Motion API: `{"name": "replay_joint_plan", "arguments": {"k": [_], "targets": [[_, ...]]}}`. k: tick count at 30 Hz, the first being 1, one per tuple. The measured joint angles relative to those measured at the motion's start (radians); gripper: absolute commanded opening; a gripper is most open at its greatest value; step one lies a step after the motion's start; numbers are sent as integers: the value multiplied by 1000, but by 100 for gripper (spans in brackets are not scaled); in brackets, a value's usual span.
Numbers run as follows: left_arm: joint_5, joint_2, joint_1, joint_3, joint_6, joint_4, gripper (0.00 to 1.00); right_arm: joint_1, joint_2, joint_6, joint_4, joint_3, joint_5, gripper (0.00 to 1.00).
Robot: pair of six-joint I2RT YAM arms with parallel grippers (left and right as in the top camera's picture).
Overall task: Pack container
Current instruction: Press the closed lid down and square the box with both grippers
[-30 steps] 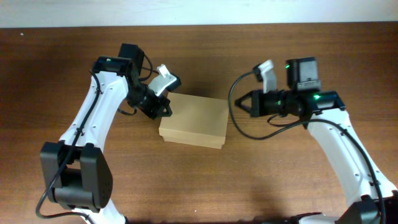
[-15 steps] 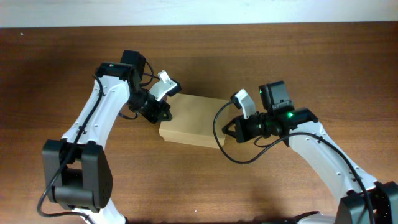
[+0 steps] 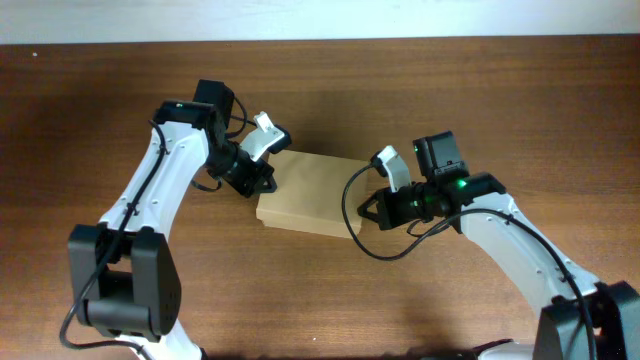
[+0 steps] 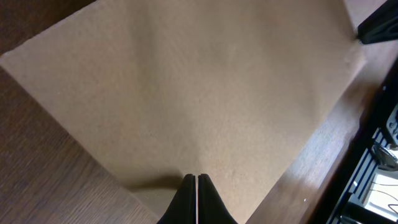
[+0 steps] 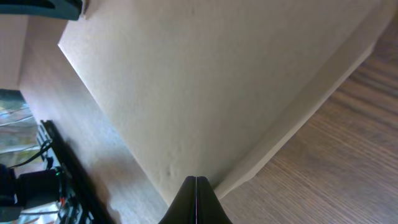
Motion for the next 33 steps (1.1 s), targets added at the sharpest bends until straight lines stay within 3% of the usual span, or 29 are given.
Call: {"name": "replay_joint_plan", "arguments": {"k": [8, 16, 20, 28, 33], "targets": [[-16, -29, 0, -62, -3, 24, 2, 0, -171, 6, -3, 23, 82, 4], [-13, -45, 0, -103, -26, 60, 2, 0, -175, 9, -41, 23, 95, 4], [-18, -77, 1, -118, -54, 90, 2, 0, -174, 73, -94, 12, 190, 4], [-48, -171, 114, -134, -206, 236, 2, 0, -62, 190, 108, -46, 276, 4], [-36, -175, 172, -299, -340, 420, 2, 0, 58, 215, 256, -50, 253, 4]]}}
